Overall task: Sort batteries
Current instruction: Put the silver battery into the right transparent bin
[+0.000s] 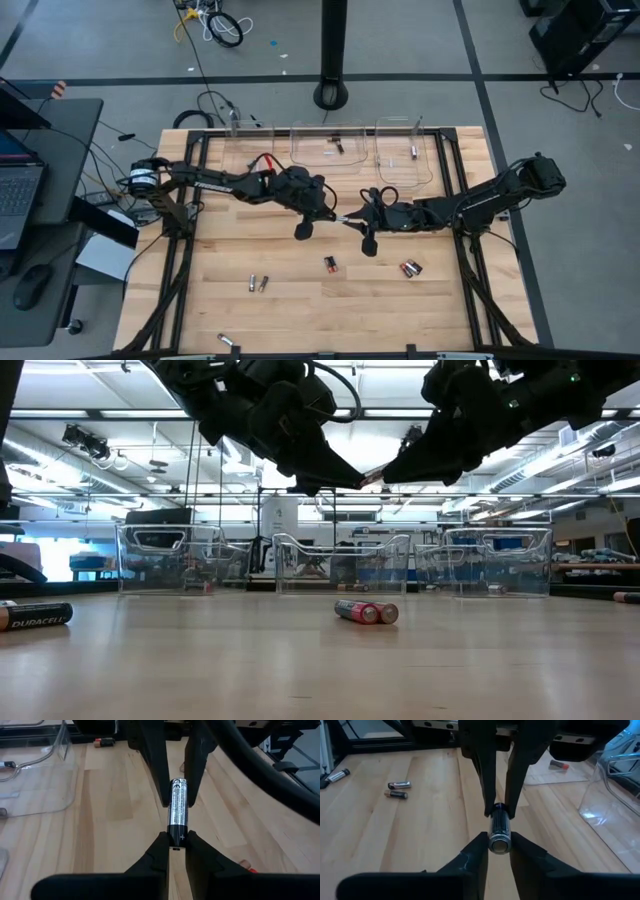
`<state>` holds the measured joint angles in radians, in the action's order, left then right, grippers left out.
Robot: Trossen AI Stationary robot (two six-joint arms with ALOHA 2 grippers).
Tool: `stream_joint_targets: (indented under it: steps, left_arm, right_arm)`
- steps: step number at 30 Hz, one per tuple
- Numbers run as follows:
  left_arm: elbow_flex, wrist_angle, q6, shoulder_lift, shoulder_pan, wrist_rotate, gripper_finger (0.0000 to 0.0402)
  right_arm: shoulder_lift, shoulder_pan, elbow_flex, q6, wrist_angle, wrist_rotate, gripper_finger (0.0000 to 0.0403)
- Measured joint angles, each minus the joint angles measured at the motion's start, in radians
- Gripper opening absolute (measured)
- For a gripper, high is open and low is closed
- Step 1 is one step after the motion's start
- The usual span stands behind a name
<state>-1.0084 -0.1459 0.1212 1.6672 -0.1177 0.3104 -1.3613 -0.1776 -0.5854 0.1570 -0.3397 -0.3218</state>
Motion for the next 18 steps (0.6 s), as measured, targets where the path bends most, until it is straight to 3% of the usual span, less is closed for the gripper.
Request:
stream_joint_targets:
  steps: [6, 18]
  left_arm:
    - [0.0, 0.003, -0.001, 0.0, 0.001, 0.0, 0.0043]
    - [0.0, -0.001, 0.0, 0.0, 0.001, -0.001, 0.0042]
  right_arm:
    - [0.0, 0.009, 0.0, -0.003, 0.0, 0.0, 0.0069]
    - [0.0, 0.01, 0.0, 0.027, -0.028, 0.003, 0.0125]
